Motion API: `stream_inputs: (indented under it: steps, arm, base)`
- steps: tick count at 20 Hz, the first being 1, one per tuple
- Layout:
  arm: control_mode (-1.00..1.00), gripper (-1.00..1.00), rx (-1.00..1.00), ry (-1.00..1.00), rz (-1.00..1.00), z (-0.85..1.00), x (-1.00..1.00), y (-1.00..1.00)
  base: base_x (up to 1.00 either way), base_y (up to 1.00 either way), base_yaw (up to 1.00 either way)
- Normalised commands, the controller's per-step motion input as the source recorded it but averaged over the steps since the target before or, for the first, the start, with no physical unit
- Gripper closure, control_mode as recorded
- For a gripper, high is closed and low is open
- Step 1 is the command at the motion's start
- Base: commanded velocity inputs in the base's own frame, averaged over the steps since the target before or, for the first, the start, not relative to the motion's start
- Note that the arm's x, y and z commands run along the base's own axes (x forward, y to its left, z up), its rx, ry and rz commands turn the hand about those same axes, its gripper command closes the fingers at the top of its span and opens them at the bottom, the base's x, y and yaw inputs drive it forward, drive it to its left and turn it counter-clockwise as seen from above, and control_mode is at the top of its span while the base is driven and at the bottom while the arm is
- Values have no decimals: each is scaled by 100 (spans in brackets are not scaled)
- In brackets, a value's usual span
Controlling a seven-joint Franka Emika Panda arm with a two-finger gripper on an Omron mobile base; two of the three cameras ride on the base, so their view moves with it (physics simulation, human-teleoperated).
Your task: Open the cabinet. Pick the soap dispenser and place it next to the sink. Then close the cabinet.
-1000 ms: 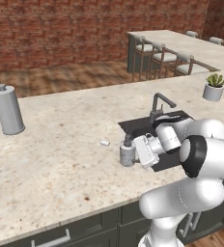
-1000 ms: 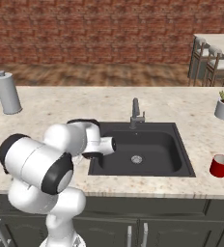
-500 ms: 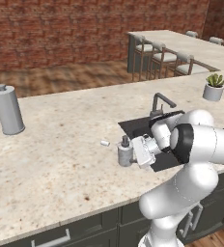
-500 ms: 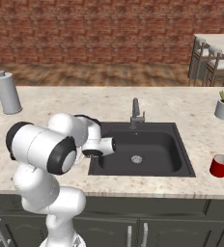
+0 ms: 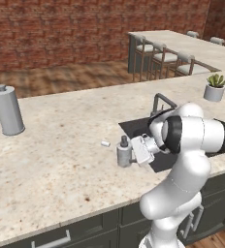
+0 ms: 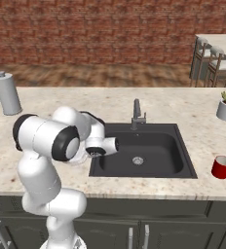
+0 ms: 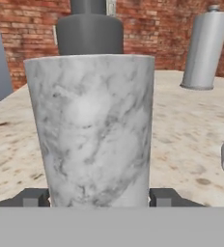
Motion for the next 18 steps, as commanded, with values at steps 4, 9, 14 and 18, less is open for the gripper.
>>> stream_inputs:
  steps: [4,9,14,18]
  arm:
    - [-100,100,0,0,0,-35,17,0]
    - [-100,100,0,0,0,-23,1,0]
    - [-100,100,0,0,0,-9,0,0]
    - [-100,-100,0,0,0,0,0,0]
  base:
    - [0,0,0]
    - [0,0,0]
    - [0,0,0]
    - [0,0,0]
